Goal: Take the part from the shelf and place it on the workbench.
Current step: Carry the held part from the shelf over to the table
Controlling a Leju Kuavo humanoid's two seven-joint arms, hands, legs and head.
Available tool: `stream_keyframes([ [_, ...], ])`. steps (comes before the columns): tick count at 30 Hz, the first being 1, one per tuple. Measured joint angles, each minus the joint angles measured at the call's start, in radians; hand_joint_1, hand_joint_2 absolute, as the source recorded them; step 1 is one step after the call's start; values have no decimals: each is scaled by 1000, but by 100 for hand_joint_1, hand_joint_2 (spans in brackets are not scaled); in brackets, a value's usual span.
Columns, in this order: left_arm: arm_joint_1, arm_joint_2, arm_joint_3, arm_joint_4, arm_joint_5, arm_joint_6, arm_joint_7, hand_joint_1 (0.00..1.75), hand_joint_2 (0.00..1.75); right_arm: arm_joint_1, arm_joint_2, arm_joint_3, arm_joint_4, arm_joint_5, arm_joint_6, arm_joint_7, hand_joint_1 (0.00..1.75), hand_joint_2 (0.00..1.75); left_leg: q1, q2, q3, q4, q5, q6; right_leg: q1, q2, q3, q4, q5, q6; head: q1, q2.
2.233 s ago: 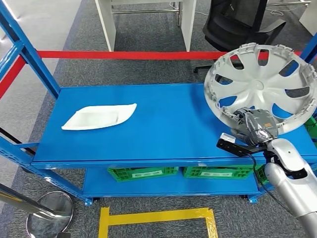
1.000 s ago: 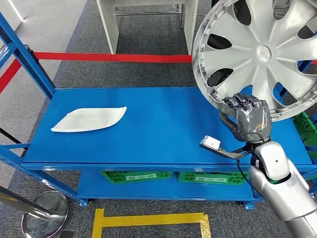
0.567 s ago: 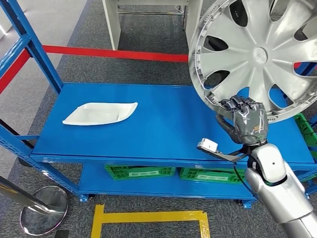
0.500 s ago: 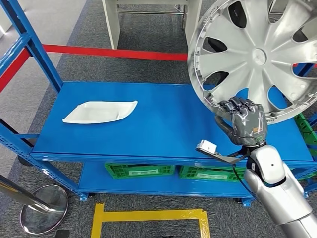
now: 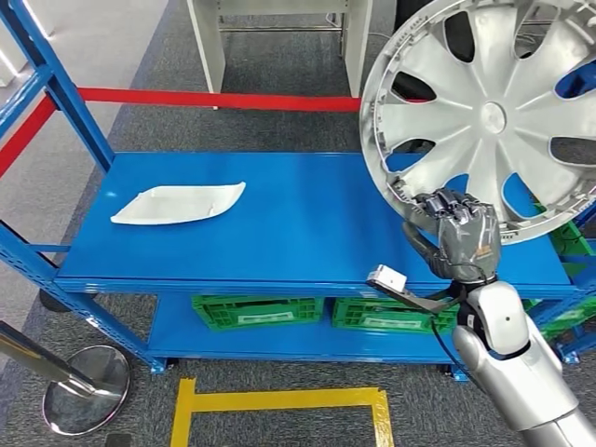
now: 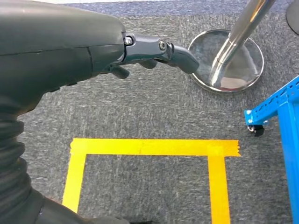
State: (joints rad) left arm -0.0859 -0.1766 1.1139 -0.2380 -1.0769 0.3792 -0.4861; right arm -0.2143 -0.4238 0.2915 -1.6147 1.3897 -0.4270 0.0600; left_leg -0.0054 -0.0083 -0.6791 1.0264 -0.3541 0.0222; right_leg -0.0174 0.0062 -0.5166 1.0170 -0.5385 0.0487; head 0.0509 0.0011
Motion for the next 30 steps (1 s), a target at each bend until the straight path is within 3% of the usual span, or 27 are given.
stream_keyframes([
  [1, 0, 0, 0, 0, 0, 0, 0, 0, 175, 1, 1, 0, 0, 0, -1, 0, 175, 175, 0, 0, 0, -1, 1, -1, 0, 0, -1, 1, 0, -1, 0, 0],
  [3, 3, 1, 1, 0, 0, 1, 2, 0, 175, 7, 7, -4, -5, 0, -8, 1, 175, 175, 1, -1, -5, 2, -3, -8, -3, -3, -8, -1, 12, -15, -1, 0],
  [4, 4, 1, 1, 0, 0, 2, 3, 0, 175, 15, 13, -9, -12, -1, -14, 2, 175, 175, 3, 0, -23, 66, -60, -17, -4, -5, -23, -2, 28, -25, -2, 0],
  [5, 5, 2, 2, 0, -1, 3, 5, 0, 175, 31, 18, -18, -27, -7, -21, 2, 175, 175, 4, 0, -6, 107, -100, -22, -4, -7, -51, -2, 54, -33, -4, 0],
  [7, 4, 3, 5, 0, -5, 7, 7, 0, 175, 68, 24, -44, -64, -27, -36, 2, 175, 175, 1, 0, 93, 91, -182, -15, 0, -10, -107, 0, 108, -30, -6, 0],
  [8, 4, 4, 6, 0, -7, 8, 7, 0, 175, 82, 25, -56, -80, -38, -41, 1, 175, 175, -3, -1, 155, 20, -168, -6, 0, -11, -123, -1, 128, -23, -8, 0],
  [9, 4, 4, 6, 0, -8, 9, 6, 0, 175, 89, 25, -64, -90, -43, -46, 0, 175, 175, -6, -1, 181, -28, -166, 2, -1, -12, -127, -5, 141, -14, -8, 0],
  [11, 4, 3, 7, 0, -9, 10, 6, 0, 175, 97, 25, -72, -100, -46, -50, -1, 175, 175, -3, 4, 171, -39, -146, 14, -3, -10, -135, -1, 135, -4, -10, 0],
  [13, 3, 3, 7, 0, -9, 10, 5, 0, 175, 104, 25, -81, -107, -51, -55, -4, 175, 175, 1, 9, 151, -49, -119, 26, -4, -8, -162, 60, 62, 3, -9, 0],
  [15, 3, 2, 7, 0, -10, 11, 2, 0, 175, 114, 25, -91, -115, -58, -59, -10, 175, 175, 0, 11, 121, -48, -96, 30, -4, -8, -193, 188, -32, 10, -8, 0],
  [16, 3, 2, 7, 0, -11, 11, 1, 0, 175, 121, 25, -96, -119, -62, -61, -14, 175, 175, -1, 11, 106, -46, -84, 30, -4, -8, -199, 243, -53, 13, -8, 0],
  [17, 4, 2, 7, 0, -13, 11, -1, 0, 175, 128, 25, -100, -123, -66, -62, -17, 175, 175, -1, 11, 90, -43, -74, 29, -4, -8, -192, 272, -50, 16, -8, 0],
  [18, 4, 2, 7, 0, -15, 12, -2, 0, 175, 134, 25, -105, -127, -69, -63, -18, 175, 175, 0, 12, 74, -39, -64, 26, -5, -8, -168, 264, -28, 17, -7, 0],
  [20, 4, 2, 7, 0, -18, 13, -4, 0, 175, 142, 25, -113, -136, -74, -63, -22, 175, 175, 0, 11, 45, -27, -48, 19, -7, -9, -73, 150, 11, 20, -7, 0],
  [22, 4, 2, 7, 0, -19, 15, -5, 0, 175, 147, 25, -121, -146, -83, -63, -26, 175, 175, -2, 11, 24, -15, -33, 9, -5, -7, 15, 19, -1, 15, -7, 0],
  [23, 5, 2, 7, 0, -19, 16, -5, 0, 175, 150, 25, -124, -149, -88, -63, -29, 175, 175, -4, 10, 18, -11, -25, 4, -3, -6, 33, -14, -14, 10, -7, 0],
  [25, 6, 3, 7, 0, -20, 17, -5, 0, 175, 156, 25, -127, -153, -99, -61, -33, 175, 175, -4, 9, 13, -11, -11, -6, -2, -6, 23, -18, -9, -5, -8, 0],
  [26, 8, 4, 7, 0, -21, 18, -5, 0, 175, 157, 25, -128, -155, -106, -59, -35, 175, 175, -3, 9, 8, -7, -19, -12, -3, -7, 16, -17, -1, -14, -8, 0],
  [27, 9, 5, 7, 0, -21, 18, -5, 0, 175, 159, 25, -130, -157, -114, -56, -36, 175, 175, -2, 8, 0, 12, -46, -18, -4, -9, 8, -18, 8, -23, -10, 0],
  [30, 10, 5, 7, 0, -27, 19, -5, 0, 175, 162, 26, -136, -165, -139, -47, -38, 175, 175, 3, 8, -39, 183, -197, -33, -4, -11, -26, -16, 42, -37, -14, 0],
])
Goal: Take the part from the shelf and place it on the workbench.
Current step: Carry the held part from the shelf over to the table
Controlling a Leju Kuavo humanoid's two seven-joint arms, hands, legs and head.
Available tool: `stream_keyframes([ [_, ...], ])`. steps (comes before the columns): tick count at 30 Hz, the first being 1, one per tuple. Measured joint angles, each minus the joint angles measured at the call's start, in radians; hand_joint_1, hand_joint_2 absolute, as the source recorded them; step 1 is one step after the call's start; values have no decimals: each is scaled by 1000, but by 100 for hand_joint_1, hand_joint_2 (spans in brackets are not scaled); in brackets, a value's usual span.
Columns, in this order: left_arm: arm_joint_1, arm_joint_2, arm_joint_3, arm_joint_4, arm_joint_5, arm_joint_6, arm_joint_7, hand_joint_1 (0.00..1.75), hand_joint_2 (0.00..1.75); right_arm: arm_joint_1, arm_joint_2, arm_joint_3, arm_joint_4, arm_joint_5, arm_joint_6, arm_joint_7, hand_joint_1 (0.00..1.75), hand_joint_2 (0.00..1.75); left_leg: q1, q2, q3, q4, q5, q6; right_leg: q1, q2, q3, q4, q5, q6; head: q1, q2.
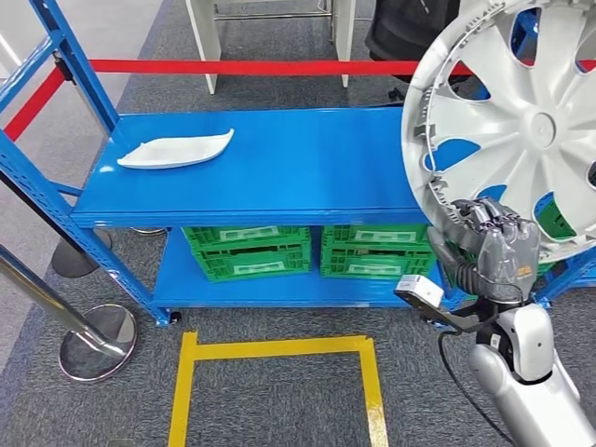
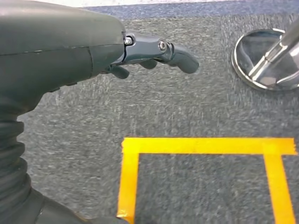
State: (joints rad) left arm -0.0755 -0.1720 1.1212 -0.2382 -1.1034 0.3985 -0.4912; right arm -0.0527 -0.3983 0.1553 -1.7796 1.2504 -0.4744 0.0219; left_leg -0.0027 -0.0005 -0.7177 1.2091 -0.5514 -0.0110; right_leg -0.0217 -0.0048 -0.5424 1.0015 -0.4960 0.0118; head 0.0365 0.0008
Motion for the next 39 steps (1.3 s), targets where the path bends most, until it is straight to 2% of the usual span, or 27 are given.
stream_keyframes([
  [1, 0, 0, 0, 0, -2, 0, 0, 0, 175, 1, 0, -2, -1, -8, 1, -2, 175, 175, 1, 0, -7, 63, -31, -1, 1, 0, -15, 2, 11, 0, 0, 0],
  [2, 0, 0, 0, 0, -3, 0, 0, 0, 175, 3, 0, -2, -2, -14, 1, -5, 175, 175, 1, 0, -2, 98, -38, 0, 3, 0, -30, 4, 21, -1, 0, 0],
  [3, 0, 0, 0, 0, -4, 1, 0, 0, 175, 5, 0, -3, -3, -18, 1, -9, 175, 175, 0, 0, 19, 98, -26, 4, 6, 0, -44, 6, 30, -1, 0, 0],
  [5, -1, 1, 0, 0, -4, 1, 0, 0, 175, 6, 0, -4, -8, -23, 1, -14, 175, 175, -5, -2, 108, -6, 20, 21, 10, 1, -68, 8, 48, 0, 0, 0],
  [7, -3, 3, 0, 0, -5, 2, 0, 0, 175, 6, 0, -5, -14, -26, 1, -16, 175, 175, -13, -3, 205, -155, 30, 42, 14, 1, -82, 9, 63, 5, 0, 0],
  [9, -4, 4, 0, 0, -6, 3, 0, 0, 175, 6, 0, -6, -19, -28, 1, -20, 175, 175, -20, -3, 241, -224, 24, 50, 11, -1, -89, 5, 81, 16, 0, 0],
  [11, -3, 3, 0, 0, -7, 4, -1, 0, 175, 7, 0, -5, -23, -31, 1, -26, 175, 175, -20, -1, 234, -239, 43, 52, 8, -1, -94, -2, 91, 27, 0, 0],
  [12, -3, 2, 0, 0, -7, 5, -1, 0, 175, 7, 0, -5, -25, -33, 1, -29, 175, 175, -18, 1, 227, -246, 56, 57, 8, 0, -103, 8, 74, 31, 0, 0],
  [14, -5, 0, 0, 0, -7, 6, 0, 0, 175, 7, 0, -5, -28, -36, 1, -33, 175, 175, -13, 5, 207, -252, 80, 65, 7, 3, -133, 84, -5, 37, 3, 0],
  [16, -5, -2, 0, 0, -7, 7, 0, 0, 175, 8, 0, -5, -29, -37, 3, -38, 175, 175, -12, 6, 179, -246, 96, 68, 6, 3, -166, 215, -88, 45, 5, 0],
  [17, -5, -3, 0, 0, -7, 8, 0, 0, 175, 8, 0, -4, -29, -37, 4, -40, 175, 175, -13, 7, 163, -242, 104, 67, 5, 3, -171, 266, -103, 49, 4, 0],
  [18, -5, -3, 0, 0, -7, 8, 0, 0, 175, 9, 0, -3, -29, -38, 6, -42, 175, 175, -12, 7, 147, -236, 113, 65, 4, 3, -164, 290, -98, 52, 4, 0],
  [19, -5, -4, 0, 0, -7, 8, 0, 0, 175, 10, 0, -3, -29, -39, 8, -43, 175, 175, -12, 8, 132, -230, 119, 63, 2, 3, -140, 277, -74, 55, 4, 0],
  [20, -5, -4, 0, 0, -8, 8, 1, 0, 175, 10, 0, -3, -30, -40, 9, -43, 175, 175, -10, 8, 116, -221, 126, 60, 0, 2, -97, 230, -43, 57, 4, 0],
  [21, -5, -5, 0, 0, -8, 9, 2, 0, 175, 10, 0, -3, -31, -42, 10, -43, 175, 175, -10, 8, 102, -212, 130, 56, -3, 2, -49, 162, -29, 61, 4, 0],
  [23, -4, -4, 0, 0, -9, 10, -1, 0, 175, 11, 0, -4, -37, -46, 11, -43, 175, 175, -13, 8, 80, -195, 138, 47, -2, 4, 34, 37, -37, 59, 5, 0],
  [24, -4, -4, 0, 0, -10, 10, -5, 0, 175, 13, 0, -4, -40, -47, 11, -43, 175, 175, -14, 7, 73, -190, 143, 43, 0, 5, 50, 7, -51, 56, 4, 0],
  [26, -2, -4, 0, 0, -9, 13, -12, 0, 175, 20, 0, -4, -43, -49, 12, -43, 175, 175, -16, 6, 64, -186, 153, 35, 0, 5, 50, -5, -54, 42, 4, 0],
  [27, -1, -3, 0, 0, -8, 14, -14, 0, 175, 23, 0, -4, -45, -50, 12, -43, 175, 175, -14, 5, 60, -182, 149, 30, -1, 5, 45, -5, -49, 35, 4, 0],
  [29, 2, -2, 0, 0, -7, 15, -17, 0, 175, 27, 0, -4, -48, -54, 14, -43, 175, 175, -10, 4, 41, -125, 97, 17, -4, 3, 38, -6, -39, 18, 1, 0],
  [31, 2, -2, 0, 0, -7, 16, -18, 0, 175, 31, 0, -5, -52, -61, 18, -44, 175, 175, -4, 3, 1, 4, 14, 5, -3, 1, 29, -4, -30, 9, 0, 0],
  [32, 2, -2, 0, 0, -7, 16, -18, 0, 175, 32, 0, -5, -52, -64, 21, -44, 175, 175, -2, 3, -15, 63, -13, 3, -3, 1, 23, -3, -26, 7, -1, 0],
  [33, 2, -2, 0, 0, -7, 16, -18, 0, 175, 34, 0, -5, -53, -68, 24, -45, 175, 175, -1, 3, -18, 97, -21, 2, -2, 1, 19, -2, -23, 7, 0, 0],
  [34, 2, -2, 0, 0, -7, 16, -18, 0, 175, 36, 0, -5, -53, -71, 26, -46, 175, 175, 0, 3, -4, 91, -10, 4, -1, 1, 16, -1, -21, 7, -1, 0],
  [35, 2, -2, 0, 0, -7, 17, -18, 0, 175, 37, 0, -5, -54, -73, 29, -47, 175, 175, 0, 3, 27, 48, 17, 7, -1, 2, 15, 0, -20, 8, -1, 0],
  [37, 2, -2, 0, 0, -7, 17, -18, 0, 175, 37, 0, -5, -55, -81, 34, -48, 175, 175, -2, -1, 104, -85, 70, 18, 1, 2, 12, 3, -19, 9, 0, 0],
  [39, 2, -1, 0, 0, -8, 17, -18, 0, 175, 37, 0, -4, -57, -97, 44, -50, 175, 175, -7, -5, 142, -165, 85, 27, 1, 3, 5, 3, -15, 16, 0, 0],
])
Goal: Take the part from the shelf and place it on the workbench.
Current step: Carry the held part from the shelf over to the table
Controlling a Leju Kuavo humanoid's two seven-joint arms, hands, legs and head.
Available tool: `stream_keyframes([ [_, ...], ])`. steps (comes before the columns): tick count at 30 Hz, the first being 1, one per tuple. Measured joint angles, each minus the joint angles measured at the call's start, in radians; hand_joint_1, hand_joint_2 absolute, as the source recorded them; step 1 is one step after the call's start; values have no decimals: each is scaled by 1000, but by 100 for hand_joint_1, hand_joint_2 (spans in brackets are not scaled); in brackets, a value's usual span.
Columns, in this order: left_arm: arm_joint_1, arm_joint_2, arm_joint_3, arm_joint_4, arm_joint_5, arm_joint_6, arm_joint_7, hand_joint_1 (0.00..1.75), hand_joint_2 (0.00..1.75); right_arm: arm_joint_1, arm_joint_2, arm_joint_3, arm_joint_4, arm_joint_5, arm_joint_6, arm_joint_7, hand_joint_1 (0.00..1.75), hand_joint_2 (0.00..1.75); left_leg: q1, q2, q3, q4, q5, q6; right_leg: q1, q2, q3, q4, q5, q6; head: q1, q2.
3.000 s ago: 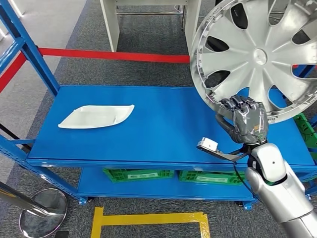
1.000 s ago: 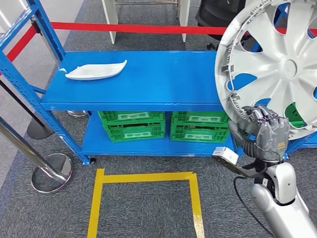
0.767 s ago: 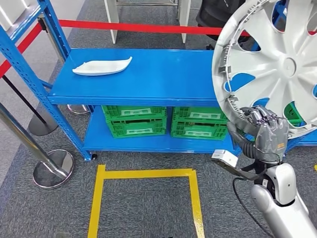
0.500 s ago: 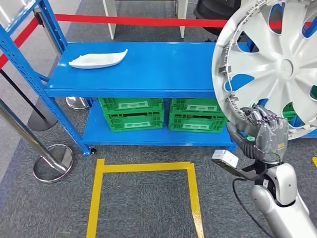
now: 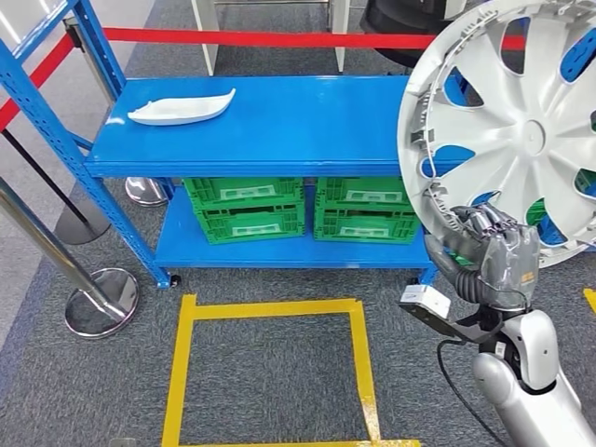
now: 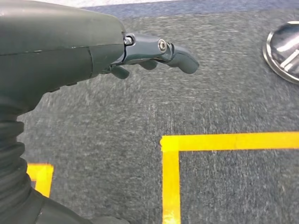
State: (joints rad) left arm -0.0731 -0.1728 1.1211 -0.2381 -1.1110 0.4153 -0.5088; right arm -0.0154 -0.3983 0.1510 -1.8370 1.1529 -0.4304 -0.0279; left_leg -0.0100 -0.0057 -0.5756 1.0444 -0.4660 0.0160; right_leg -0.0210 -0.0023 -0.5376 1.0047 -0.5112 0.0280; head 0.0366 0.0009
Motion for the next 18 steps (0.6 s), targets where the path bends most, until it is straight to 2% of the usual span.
stream_keyframes([
  [2, 1, 0, 0, 0, -1, 0, 1, 0, 175, 1, -1, 0, -4, -12, 10, -2, 175, 175, -2, -1, 3, -19, -2, 3, -1, 0, -4, -3, 6, 11, 0, 0],
  [4, 0, -1, 0, 0, -2, 1, 2, 0, 175, 2, -3, 0, -7, -12, 14, -3, 175, 175, 3, -1, 7, -40, 2, 12, -1, 0, -17, 8, -8, 20, 2, 0],
  [6, -2, -1, 0, 0, -4, 2, 3, 0, 175, 3, -5, 0, -10, -6, 14, -4, 175, 175, 7, -4, 8, -55, 8, 23, 0, 0, -58, 92, -62, 24, 6, 0],
  [8, 0, -2, 0, 0, -6, 3, 4, 0, 175, 4, -6, 1, -12, 5, 13, -7, 175, 175, 4, -10, 3, -55, 11, 28, 0, 1, -115, 227, -120, 27, 8, 0],
  [9, 2, -3, 0, 0, -7, 3, 4, 0, 175, 5, -6, 1, -13, 11, 12, -8, 175, 175, 3, -14, 1, -53, 13, 28, 0, 1, -132, 269, -128, 28, 9, 0],
  [10, 2, -3, 0, 0, -8, 4, 4, 0, 175, 6, -6, 1, -14, 18, 11, -9, 175, 175, 2, -20, 1, -52, 14, 27, 0, 1, -132, 274, -118, 28, 9, 0],
  [11, 2, -3, 0, 0, -9, 4, 4, 0, 175, 7, -6, 1, -15, 23, 10, -8, 175, 175, 2, -26, 0, -49, 14, 26, 0, 3, -113, 238, -90, 28, 9, 0],
  [12, 2, -3, 0, 0, -9, 4, 4, 0, 175, 8, -6, 1, -18, 27, 10, -8, 175, 175, 2, -34, 0, -46, 15, 25, -1, 11, -78, 171, -52, 27, 9, 0],
  [14, 0, -4, 0, 0, -9, 4, 0, 0, 175, 11, -7, 1, -25, 32, 8, -7, 175, 175, 1, -50, -10, -35, 17, 19, -6, 51, -13, 45, -12, 25, 8, 0],
  [15, -1, -4, 0, 0, -9, 4, -5, 0, 175, 15, -8, 1, -29, 35, 6, -7, 175, 175, 1, -60, -18, -30, 20, 13, -7, 66, 3, 13, -7, 25, 8, 0],
  [16, -1, -4, 0, 0, -9, 4, -12, 0, 175, 18, -9, 0, -34, 38, 3, -7, 175, 175, 1, -69, -27, -26, 25, 6, -7, 74, 5, 7, -13, 24, 7, 0],
  [18, 2, -3, 0, 0, -8, 6, -31, 0, 175, 24, -12, 0, -45, 43, -3, -7, 175, 175, 3, -86, -40, -23, 32, -7, -9, 54, 1, 7, -6, 16, 8, 0],
])
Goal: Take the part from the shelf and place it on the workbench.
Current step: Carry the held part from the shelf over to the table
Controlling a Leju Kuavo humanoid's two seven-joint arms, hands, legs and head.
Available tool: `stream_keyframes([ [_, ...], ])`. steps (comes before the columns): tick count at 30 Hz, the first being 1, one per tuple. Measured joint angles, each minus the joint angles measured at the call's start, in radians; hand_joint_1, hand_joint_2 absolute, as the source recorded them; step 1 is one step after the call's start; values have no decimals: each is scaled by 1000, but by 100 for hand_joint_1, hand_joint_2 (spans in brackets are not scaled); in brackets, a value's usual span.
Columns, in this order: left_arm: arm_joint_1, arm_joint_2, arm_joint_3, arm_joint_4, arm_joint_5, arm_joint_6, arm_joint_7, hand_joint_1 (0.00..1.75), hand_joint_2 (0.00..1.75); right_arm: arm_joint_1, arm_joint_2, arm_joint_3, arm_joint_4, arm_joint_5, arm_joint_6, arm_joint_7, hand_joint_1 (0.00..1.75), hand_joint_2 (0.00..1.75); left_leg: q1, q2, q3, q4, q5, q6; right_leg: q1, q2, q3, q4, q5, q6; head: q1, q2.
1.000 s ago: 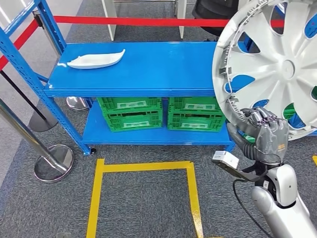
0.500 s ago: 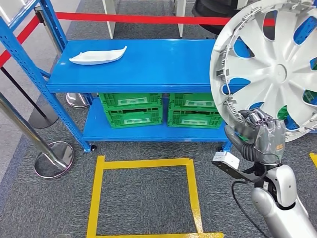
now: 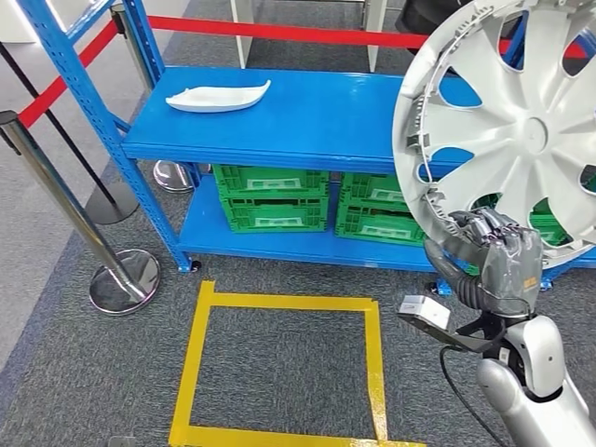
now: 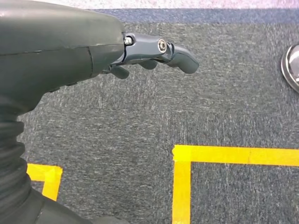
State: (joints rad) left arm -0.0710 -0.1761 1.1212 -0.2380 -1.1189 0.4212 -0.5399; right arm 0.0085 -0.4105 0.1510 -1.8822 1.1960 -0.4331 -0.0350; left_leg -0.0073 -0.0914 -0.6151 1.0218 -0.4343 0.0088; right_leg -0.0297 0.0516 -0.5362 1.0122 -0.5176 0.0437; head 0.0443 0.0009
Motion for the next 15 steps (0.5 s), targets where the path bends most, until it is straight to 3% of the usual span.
stream_keyframes([
  [2, 2, 0, 0, 0, 2, 9, -20, 0, 175, 4, -2, 0, -9, 3, -5, 1, 175, 175, -2, 20, -18, 35, -27, -11, -4, -24, -2, -4, 8, -13, -6, 0],
  [5, -1, -2, 0, 0, 16, 35, -58, 0, 175, 14, -8, -1, -23, 8, -11, 3, 175, 175, 5, 72, -87, 213, -128, -28, -1, -64, -9, -6, 14, -22, -14, 0],
  [6, -1, -3, 1, 0, 25, 47, -72, 0, 175, 16, -9, -1, -27, 10, -12, 3, 175, 175, 8, 77, -104, 264, -148, -31, 0, -77, -11, -5, 15, -23, -14, 0],
  [7, -1, -4, 3, 0, 35, 58, -84, 0, 175, 18, -11, -1, -31, 12, -12, 3, 175, 175, 11, 80, -103, 282, -150, -32, 1, -90, -13, -5, 16, -23, -14, 0],
  [8, -2, -5, 6, 0, 47, 65, -93, 0, 175, 21, -14, 0, -35, 13, -12, 3, 175, 175, 12, 83, -82, 256, -133, -32, 1, -103, -13, -4, 17, -22, -14, 0],
  [9, -2, -6, 9, 0, 56, 67, -98, 0, 175, 22, -16, 0, -40, 14, -11, 2, 175, 175, 12, 91, -44, 195, -102, -31, 1, -114, -13, -4, 17, -21, -14, 0],
  [11, -5, -7, 14, 0, 67, 58, -100, 0, 175, 23, -21, 0, -49, 16, -11, 0, 175, 175, 7, 128, 34, 54, -57, -21, 4, -135, -13, -3, 18, -17, -15, 0],
  [12, -6, -7, 15, 0, 69, 50, -100, 0, 175, 21, -23, 0, -51, 18, -10, -2, 175, 175, 2, 142, 53, 12, -48, -14, 6, -144, -14, -2, 19, -14, -14, 0],
  [13, -7, -7, 16, 0, 70, 41, -100, 0, 175, 18, -24, 2, -54, 20, -9, -5, 175, 175, -2, 149, 57, -6, -48, -7, 8, -153, -15, -2, 21, -9, -14, 0],
  [15, -7, -7, 18, 0, 71, 31, -98, 0, 175, 11, -26, 8, -57, 25, -8, -11, 175, 175, -5, 134, 49, -10, -43, 8, 9, -171, -15, -6, 25, 2, -14, 0],
])
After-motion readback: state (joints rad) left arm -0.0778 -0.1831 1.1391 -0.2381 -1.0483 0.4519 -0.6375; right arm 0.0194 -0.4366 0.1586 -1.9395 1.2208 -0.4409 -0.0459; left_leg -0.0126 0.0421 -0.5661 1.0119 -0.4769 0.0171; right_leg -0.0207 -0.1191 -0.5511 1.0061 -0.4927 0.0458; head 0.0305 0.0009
